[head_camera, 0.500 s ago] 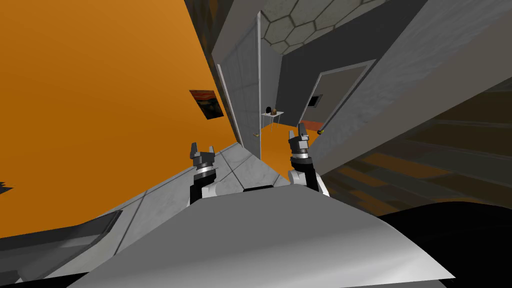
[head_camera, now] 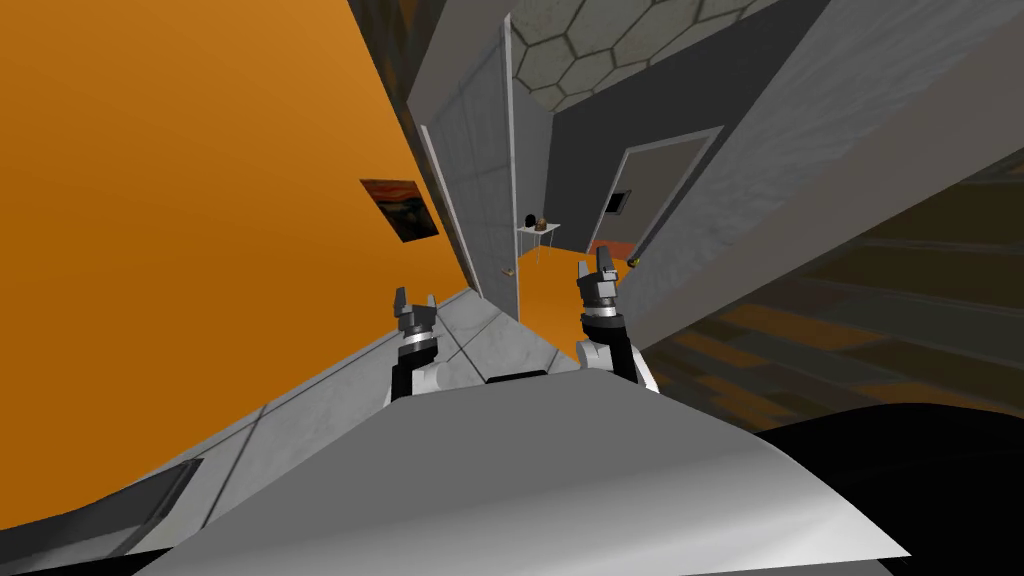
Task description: Push the door open
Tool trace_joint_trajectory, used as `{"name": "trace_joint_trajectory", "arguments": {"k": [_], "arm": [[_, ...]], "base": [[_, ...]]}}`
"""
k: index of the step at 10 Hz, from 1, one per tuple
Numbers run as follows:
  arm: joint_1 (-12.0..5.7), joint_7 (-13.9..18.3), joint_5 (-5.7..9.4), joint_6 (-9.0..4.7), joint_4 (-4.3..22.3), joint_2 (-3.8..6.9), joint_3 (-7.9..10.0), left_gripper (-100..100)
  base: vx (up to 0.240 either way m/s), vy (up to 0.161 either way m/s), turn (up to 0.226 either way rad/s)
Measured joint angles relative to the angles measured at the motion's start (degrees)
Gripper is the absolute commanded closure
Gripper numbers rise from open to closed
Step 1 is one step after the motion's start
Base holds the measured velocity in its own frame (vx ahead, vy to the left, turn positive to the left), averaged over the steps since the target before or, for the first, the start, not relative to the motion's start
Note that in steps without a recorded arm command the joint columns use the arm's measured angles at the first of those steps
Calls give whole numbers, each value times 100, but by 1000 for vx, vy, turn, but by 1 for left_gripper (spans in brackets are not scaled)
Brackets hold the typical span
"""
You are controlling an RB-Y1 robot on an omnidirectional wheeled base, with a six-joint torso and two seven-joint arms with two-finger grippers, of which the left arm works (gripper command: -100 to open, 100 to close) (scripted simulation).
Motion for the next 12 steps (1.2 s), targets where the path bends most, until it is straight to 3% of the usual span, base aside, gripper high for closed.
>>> {"name": "trace_joint_trajectory", "arguments": {"k": [6, 9, 12], "arm": [[-276, -87, -28, -203, 756, 139, -89, -100], [-430, -102, -23, -359, 1247, 247, -115, -100], [-696, -165, -38, -470, 1792, 298, -147, -100]], "base": [[75, 52, -130], [90, 59, -163], [78, 74, -170]]}}
